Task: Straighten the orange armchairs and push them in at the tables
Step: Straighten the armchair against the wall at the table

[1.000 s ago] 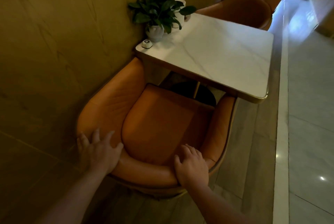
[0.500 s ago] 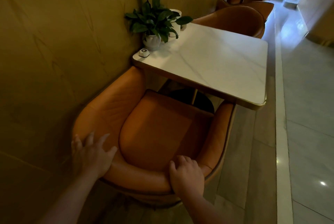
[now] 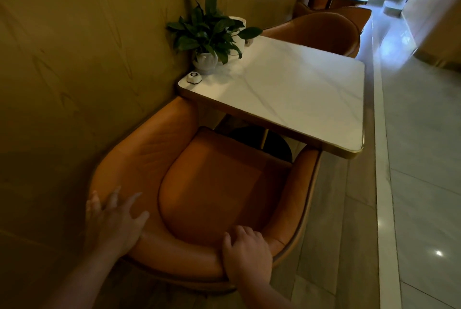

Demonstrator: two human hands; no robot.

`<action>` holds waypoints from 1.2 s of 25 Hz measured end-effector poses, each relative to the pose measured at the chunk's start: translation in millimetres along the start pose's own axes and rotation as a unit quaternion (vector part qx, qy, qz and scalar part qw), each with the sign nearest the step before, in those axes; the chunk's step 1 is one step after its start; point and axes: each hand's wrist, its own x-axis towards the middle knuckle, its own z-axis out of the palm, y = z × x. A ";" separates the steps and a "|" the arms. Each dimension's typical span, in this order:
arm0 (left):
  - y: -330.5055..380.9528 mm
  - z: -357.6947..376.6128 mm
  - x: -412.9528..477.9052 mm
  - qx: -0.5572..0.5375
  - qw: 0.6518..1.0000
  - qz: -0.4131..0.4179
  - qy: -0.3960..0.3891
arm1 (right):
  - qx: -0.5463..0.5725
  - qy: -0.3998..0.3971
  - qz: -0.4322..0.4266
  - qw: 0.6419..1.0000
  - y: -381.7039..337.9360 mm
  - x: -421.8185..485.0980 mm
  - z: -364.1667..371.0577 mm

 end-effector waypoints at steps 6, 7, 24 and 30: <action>-0.1 -1.5 0.6 -0.001 1.000 0.002 -0.008 | -0.007 0.000 0.008 1.000 0.6 3.4 3.1; 0.2 -2.0 0.4 0.002 1.000 -0.002 -0.013 | -0.005 -0.003 0.009 1.000 0.2 3.0 2.7; 8.0 -18.2 -3.4 0.073 0.992 -0.022 -0.104 | -0.067 -0.156 -0.006 0.985 -0.2 20.6 -3.5; 20.2 -34.2 12.2 0.165 0.969 0.028 -0.184 | -0.107 -0.271 -0.030 0.956 -0.7 43.9 -13.8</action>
